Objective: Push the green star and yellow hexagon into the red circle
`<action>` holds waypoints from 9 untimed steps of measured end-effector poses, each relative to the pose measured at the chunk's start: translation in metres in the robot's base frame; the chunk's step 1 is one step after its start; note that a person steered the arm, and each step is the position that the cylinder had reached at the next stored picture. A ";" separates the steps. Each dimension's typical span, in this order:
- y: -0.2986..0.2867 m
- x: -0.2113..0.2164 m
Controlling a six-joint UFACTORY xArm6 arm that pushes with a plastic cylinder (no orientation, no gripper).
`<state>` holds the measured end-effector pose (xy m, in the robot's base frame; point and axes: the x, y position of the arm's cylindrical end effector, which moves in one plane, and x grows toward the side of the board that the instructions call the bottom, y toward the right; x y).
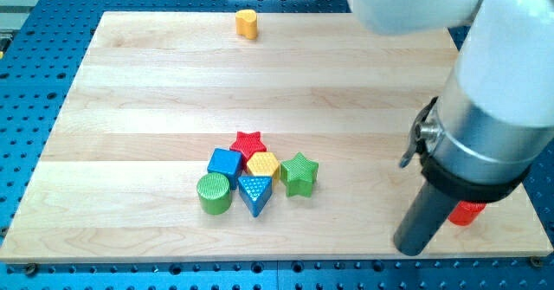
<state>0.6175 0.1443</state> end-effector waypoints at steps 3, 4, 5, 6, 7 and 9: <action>-0.264 -0.017; -0.243 -0.062; -0.195 -0.094; -0.196 -0.103; -0.229 -0.103; -0.114 -0.100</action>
<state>0.5180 0.0304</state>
